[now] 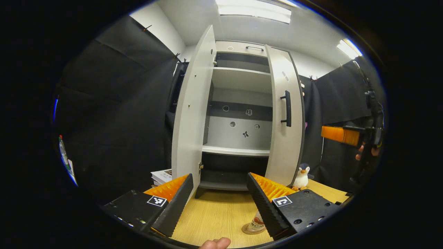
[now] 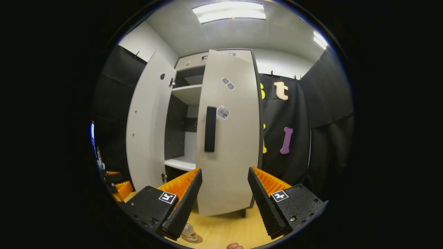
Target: Grasp the bottle in the cabinet with the left hand and place it on the coaster, then close the right door with the right hand and the left door with the left hand.
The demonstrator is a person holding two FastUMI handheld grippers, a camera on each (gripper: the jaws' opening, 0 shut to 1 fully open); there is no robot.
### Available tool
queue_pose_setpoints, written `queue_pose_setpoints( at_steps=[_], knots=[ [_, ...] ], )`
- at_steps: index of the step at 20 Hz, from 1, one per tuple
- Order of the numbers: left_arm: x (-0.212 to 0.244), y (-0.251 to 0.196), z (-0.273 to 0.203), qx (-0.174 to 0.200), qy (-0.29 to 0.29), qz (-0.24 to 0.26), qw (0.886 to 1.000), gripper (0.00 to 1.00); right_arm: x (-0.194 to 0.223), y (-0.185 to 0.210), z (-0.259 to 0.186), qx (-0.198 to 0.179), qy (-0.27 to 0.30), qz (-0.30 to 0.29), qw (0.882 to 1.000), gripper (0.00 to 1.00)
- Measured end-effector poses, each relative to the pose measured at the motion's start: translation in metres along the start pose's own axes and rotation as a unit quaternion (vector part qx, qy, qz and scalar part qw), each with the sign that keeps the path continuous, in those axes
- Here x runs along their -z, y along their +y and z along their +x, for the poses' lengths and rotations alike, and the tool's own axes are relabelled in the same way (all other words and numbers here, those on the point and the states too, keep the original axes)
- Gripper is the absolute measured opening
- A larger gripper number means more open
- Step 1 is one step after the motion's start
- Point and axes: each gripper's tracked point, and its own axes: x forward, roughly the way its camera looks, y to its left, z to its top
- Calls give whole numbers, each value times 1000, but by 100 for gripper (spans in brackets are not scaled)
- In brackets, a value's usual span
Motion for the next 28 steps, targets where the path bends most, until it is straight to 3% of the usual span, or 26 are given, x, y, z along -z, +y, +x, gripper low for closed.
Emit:
queue_pose_setpoints(
  at_steps=[1,2,3,4,6,9,10,12,13,14,16,17,18,20,23,24,25,27,28],
  knots=[
    [-1,-3,-1,3,-2,-1,1000,90,11,1,-4,3,4,-1,1000,82],
    [-3,-5,-1,6,-1,-2,1000,90,22,5,-9,4,9,1,1000,82],
    [-2,-8,-1,9,1,-2,1000,99,32,11,-12,-3,16,4,1000,82],
    [-1,-10,-1,13,4,-1,1000,95,42,17,-16,-10,22,8,1000,82],
    [-4,-8,0,15,3,-2,1000,95,55,22,-24,-12,33,17,999,82],
    [-48,17,-1,-17,-61,-22,998,95,65,25,-31,-12,51,21,998,82],
    [-63,26,2,-20,-73,-27,997,99,66,21,-32,-6,54,19,998,82],
    [-81,53,6,-37,-77,-14,996,90,67,15,-33,3,53,20,998,82],
    [-89,74,10,-58,-80,-3,995,99,69,13,-34,7,55,21,998,82],
    [-99,94,14,-78,-87,6,993,95,73,11,-35,9,58,25,998,82],
    [-124,132,21,-110,-117,18,987,95,75,11,-38,11,60,37,997,82],
    [-130,146,27,-125,-124,25,984,100,75,12,-39,11,61,43,997,82],
    [-137,160,35,-137,-129,31,982,95,74,12,-40,11,61,47,997,82],
    [-146,181,55,-153,-130,33,979,99,70,11,-43,11,57,49,997,82],
    [-148,206,82,-177,-135,12,975,90,64,-1,-48,27,44,44,998,82],
    [-142,210,91,-183,-125,5,975,99,63,-5,-49,30,41,45,998,82],
    [-138,209,87,-184,-118,3,976,95,60,-8,-51,33,36,46,998,82],
    [-135,207,86,-186,-114,5,976,99,59,-19,-54,44,33,48,997,82],
    [-132,206,86,-187,-108,4,976,95,59,-24,-56,49,33,49,997,82]
  ],
)
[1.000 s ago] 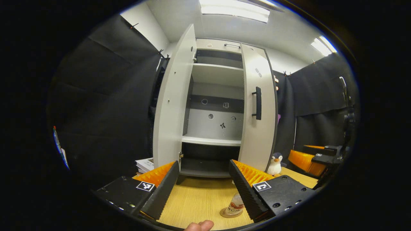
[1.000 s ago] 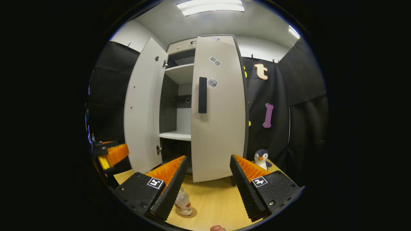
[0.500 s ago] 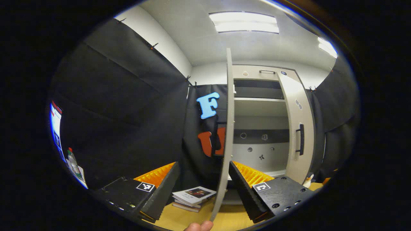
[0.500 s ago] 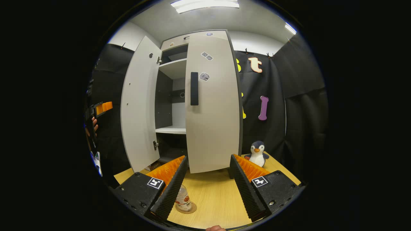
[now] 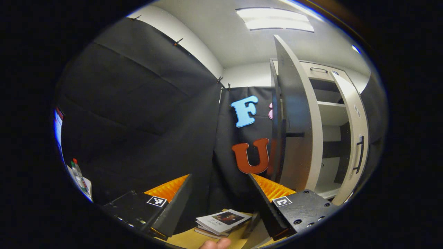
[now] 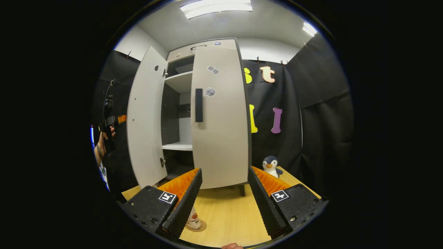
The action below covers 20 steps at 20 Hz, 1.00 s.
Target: Grasp the bottle in the cabinet with the left hand and place it on the coaster, then close the right door with the right hand and the left door with the left hand.
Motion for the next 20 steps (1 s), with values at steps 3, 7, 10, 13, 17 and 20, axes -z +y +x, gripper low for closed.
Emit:
queue_pose_setpoints(
  at_steps=[3,7,10,13,17,20],
  knots=[
    [1,-2,8,-5,-2,-17,1000,94,-1,-14,-3,15,-4,12,1000,82],
    [7,-22,-2,20,22,-31,999,94,-3,-23,-2,22,-8,22,999,82],
    [3,-47,-8,42,20,-15,999,99,-12,-25,1,18,-15,22,999,82],
    [8,-79,-16,74,19,-30,997,99,-16,-30,-3,23,-20,20,999,82],
    [14,-131,-17,130,27,-63,989,99,-16,-45,-16,47,-17,16,999,82],
    [7,-156,-20,154,9,-56,986,99,-15,-58,-25,71,-13,14,997,82]
  ],
)
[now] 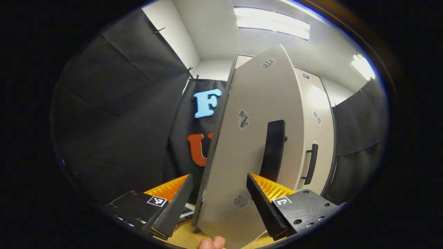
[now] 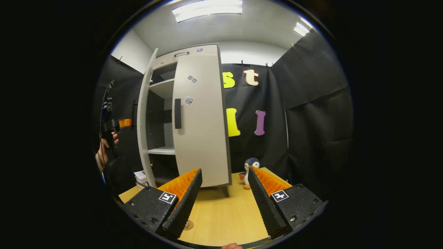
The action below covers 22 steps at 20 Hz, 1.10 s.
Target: Grasp the bottle in the cabinet with the left hand and place it on the coaster, then close the right door with the right hand and the left door with the left hand.
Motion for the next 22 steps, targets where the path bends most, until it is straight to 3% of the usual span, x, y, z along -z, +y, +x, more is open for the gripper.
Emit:
queue_pose_setpoints(
  at_steps=[5,6,11,16,17,20,22],
  knots=[
    [-9,-19,-18,29,-13,22,999,95,0,-7,-12,17,7,10,1000,82],
    [-8,-24,-20,35,-10,25,999,90,-4,-2,-12,14,7,15,1000,82],
    [9,-49,-53,63,2,36,997,99,-17,18,-5,-10,-4,16,1000,82],
    [43,-82,-98,108,35,27,993,95,-13,42,8,-47,3,29,998,82],
    [50,-86,-107,109,34,19,993,99,-8,45,10,-50,13,26,998,82],
    [78,-96,-125,104,55,11,993,90,3,54,10,-62,26,14,998,82],
    [91,-98,-137,99,67,5,993,97,9,61,9,-72,35,10,997,82]
  ],
)
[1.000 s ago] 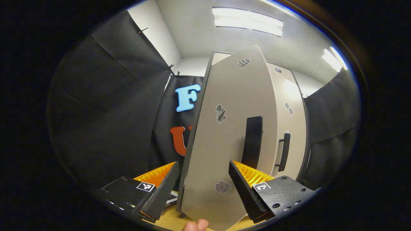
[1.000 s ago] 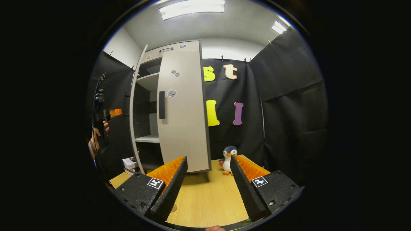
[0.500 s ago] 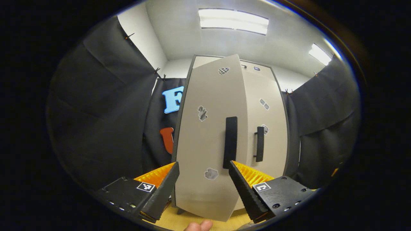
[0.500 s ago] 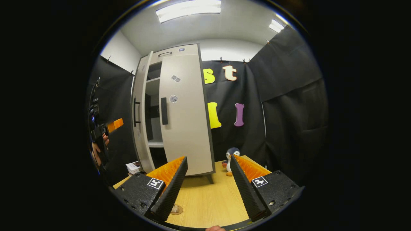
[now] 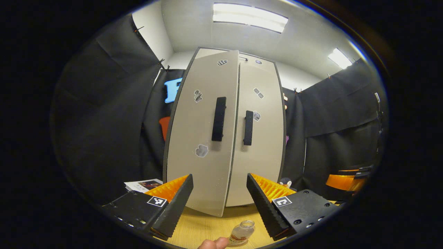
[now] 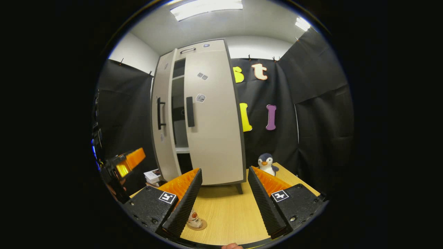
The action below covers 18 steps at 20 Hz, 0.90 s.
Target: Grasp the bottle in the cabinet with the left hand and place it on the coaster, then close the right door with the right hand and the left door with the left hand.
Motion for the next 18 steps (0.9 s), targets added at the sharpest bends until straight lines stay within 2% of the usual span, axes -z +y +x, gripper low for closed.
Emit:
queue_pose_setpoints(
  at_steps=[7,8,14,15,16,18],
  knots=[
    [16,7,-12,-25,15,-10,1000,99,7,23,3,-30,10,5,1000,82],
    [16,9,-14,-27,15,-9,999,95,7,25,4,-32,10,1,999,82],
    [12,16,-21,-43,11,5,999,95,6,34,5,-42,14,-4,999,82],
    [15,17,-22,-42,15,5,999,99,5,36,6,-43,14,-4,999,82],
    [16,16,-21,-41,16,5,999,95,5,36,6,-42,14,-6,999,82],
    [17,17,-21,-40,17,6,999,95,4,36,6,-40,10,-10,999,82]
  ],
)
